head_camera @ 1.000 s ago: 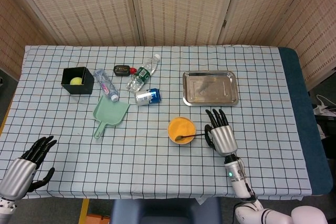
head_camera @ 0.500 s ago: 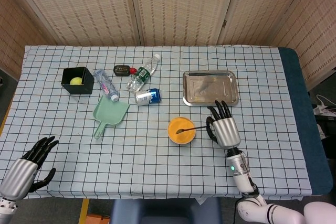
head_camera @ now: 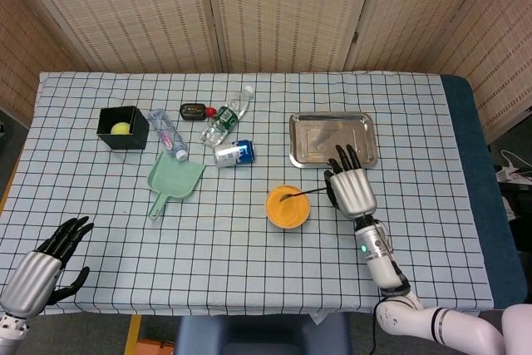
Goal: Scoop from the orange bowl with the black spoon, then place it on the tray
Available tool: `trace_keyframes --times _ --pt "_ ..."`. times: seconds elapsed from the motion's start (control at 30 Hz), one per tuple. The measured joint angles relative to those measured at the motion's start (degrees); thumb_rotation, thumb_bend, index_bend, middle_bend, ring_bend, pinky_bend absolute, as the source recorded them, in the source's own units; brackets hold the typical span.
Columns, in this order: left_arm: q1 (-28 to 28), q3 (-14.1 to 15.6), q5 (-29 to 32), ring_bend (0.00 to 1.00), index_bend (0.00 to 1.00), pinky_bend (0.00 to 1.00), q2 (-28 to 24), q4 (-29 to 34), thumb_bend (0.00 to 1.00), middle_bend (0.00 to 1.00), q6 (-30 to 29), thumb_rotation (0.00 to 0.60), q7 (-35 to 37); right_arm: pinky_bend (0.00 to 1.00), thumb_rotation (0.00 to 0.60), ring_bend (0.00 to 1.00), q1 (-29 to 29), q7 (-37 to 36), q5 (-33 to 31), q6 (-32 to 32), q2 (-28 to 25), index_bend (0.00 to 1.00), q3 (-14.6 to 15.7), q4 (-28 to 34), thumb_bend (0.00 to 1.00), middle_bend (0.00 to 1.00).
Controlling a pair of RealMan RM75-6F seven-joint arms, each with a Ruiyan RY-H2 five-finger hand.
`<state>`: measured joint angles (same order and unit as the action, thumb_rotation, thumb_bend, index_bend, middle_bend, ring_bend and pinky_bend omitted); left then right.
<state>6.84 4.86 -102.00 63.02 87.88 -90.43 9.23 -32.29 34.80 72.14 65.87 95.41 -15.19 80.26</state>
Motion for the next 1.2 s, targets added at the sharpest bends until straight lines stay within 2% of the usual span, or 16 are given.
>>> trace_keyframes --times 0.33,0.57,0.97,1.2 --pt "-0.13 -0.08 0.19 0.02 0.00 0.32 -0.20 -0.09 0.44 0.01 -0.35 0.600 0.46 0.00 0.600 0.00 -3.24 0.56 -2.76 -1.54 4.46 1.00 -0.55 -5.59 0.92 0.30" --pt "-0.13 -0.11 0.19 0.02 0.00 0.32 -0.29 -0.29 0.44 0.01 -0.53 0.600 0.88 0.00 0.600 0.00 -4.18 0.91 -3.36 -1.90 6.27 1.00 0.80 -8.38 0.93 0.30" --pt "-0.12 -0.04 0.02 0.02 0.00 0.32 -0.17 -0.16 0.44 0.01 -0.48 0.600 0.60 0.00 0.600 0.00 -3.59 5.20 -7.21 -3.82 2.10 1.00 2.37 -1.60 0.93 0.30" --pt "-0.15 0.02 -0.11 0.02 0.00 0.32 -0.11 0.04 0.44 0.01 -0.51 0.600 0.15 0.00 0.600 0.00 -2.96 5.67 -14.41 -5.58 -3.68 1.00 2.06 9.09 0.93 0.30"
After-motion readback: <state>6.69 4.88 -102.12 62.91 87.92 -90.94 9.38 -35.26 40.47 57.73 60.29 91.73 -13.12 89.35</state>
